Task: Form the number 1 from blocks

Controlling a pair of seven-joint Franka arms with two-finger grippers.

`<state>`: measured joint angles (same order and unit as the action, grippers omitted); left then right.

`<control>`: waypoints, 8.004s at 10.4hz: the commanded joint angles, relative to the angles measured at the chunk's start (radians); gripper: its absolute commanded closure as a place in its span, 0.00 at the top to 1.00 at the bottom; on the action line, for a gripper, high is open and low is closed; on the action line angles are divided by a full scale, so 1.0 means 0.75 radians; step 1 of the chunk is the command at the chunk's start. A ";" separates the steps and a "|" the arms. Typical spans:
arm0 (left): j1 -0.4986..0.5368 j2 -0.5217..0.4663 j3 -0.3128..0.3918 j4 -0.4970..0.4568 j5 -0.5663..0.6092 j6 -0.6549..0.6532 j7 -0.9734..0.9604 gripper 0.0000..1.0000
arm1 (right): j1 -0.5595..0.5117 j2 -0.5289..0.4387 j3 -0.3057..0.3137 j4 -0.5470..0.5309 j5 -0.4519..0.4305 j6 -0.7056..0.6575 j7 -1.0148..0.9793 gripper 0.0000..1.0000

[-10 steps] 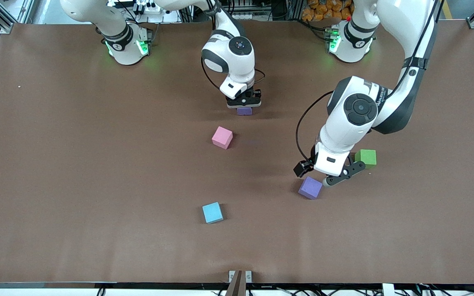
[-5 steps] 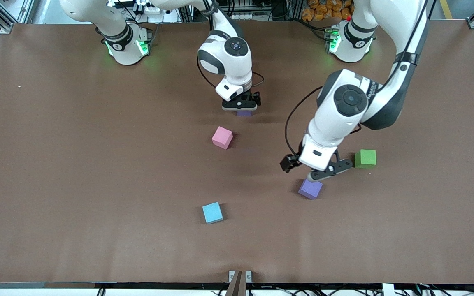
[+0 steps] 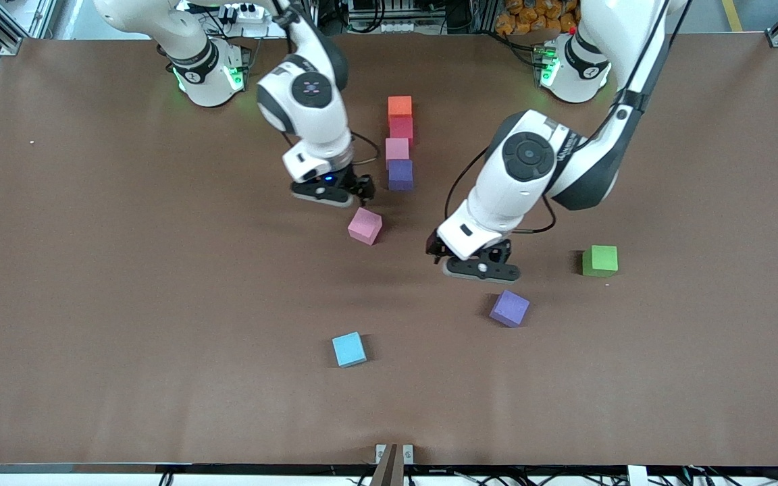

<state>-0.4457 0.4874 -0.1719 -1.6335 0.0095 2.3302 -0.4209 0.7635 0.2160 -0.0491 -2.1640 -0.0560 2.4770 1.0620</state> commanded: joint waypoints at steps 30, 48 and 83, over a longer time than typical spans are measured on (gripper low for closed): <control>-0.259 0.183 -0.049 -0.108 0.153 0.303 -0.369 0.00 | -0.588 -0.120 0.020 -0.001 -0.028 -0.079 -0.865 0.85; -0.122 0.103 -0.233 -0.387 0.245 0.307 -0.766 0.00 | -0.967 -0.176 0.043 0.770 0.107 -1.146 -1.226 1.00; 0.404 -0.648 0.241 0.143 -0.035 -0.945 0.242 1.00 | -1.020 -0.151 0.039 0.897 0.091 -1.308 -1.267 1.00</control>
<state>-0.1303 0.0020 -0.0247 -1.5583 0.0156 1.6659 -0.2642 0.0086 0.1003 -0.0273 -1.5028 0.0056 1.5069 0.1244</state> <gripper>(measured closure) 0.000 0.000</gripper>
